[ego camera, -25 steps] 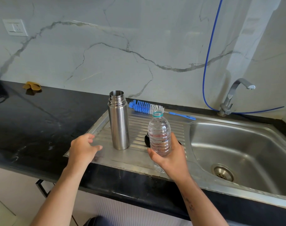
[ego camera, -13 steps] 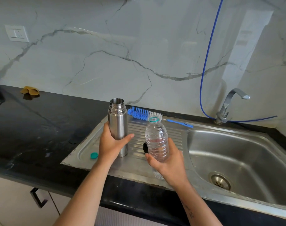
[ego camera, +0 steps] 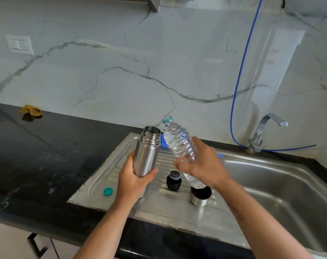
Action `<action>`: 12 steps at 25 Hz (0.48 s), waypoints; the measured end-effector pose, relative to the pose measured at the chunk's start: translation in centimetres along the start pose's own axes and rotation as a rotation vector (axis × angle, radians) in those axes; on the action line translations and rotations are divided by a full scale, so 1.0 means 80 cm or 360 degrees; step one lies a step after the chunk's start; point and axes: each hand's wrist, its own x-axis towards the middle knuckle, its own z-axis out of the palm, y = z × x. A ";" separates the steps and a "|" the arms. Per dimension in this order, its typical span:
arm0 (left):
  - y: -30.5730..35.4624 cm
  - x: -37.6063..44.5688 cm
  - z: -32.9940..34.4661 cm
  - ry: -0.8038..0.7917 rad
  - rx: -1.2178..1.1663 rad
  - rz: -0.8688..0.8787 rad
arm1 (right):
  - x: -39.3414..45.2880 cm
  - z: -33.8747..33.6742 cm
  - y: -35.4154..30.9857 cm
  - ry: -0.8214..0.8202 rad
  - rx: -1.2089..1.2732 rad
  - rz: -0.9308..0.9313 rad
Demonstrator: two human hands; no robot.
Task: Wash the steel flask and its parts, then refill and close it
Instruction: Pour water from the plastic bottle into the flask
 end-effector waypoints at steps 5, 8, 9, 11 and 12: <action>0.002 0.001 -0.003 -0.0002 -0.0007 0.0007 | 0.018 -0.021 -0.008 -0.0245 -0.0379 -0.0082; 0.003 0.000 -0.004 -0.0009 -0.0010 0.0010 | 0.023 -0.033 -0.013 -0.0338 -0.0497 -0.0088; 0.004 0.000 -0.004 -0.0009 -0.0011 0.0009 | 0.025 -0.037 -0.015 -0.0358 -0.0516 -0.0091; 0.004 -0.001 -0.004 -0.0012 -0.0009 -0.0001 | 0.030 -0.043 -0.017 -0.0385 -0.0568 -0.0116; 0.005 -0.001 -0.004 -0.0010 -0.0005 -0.0003 | 0.034 -0.045 -0.018 -0.0397 -0.0601 -0.0137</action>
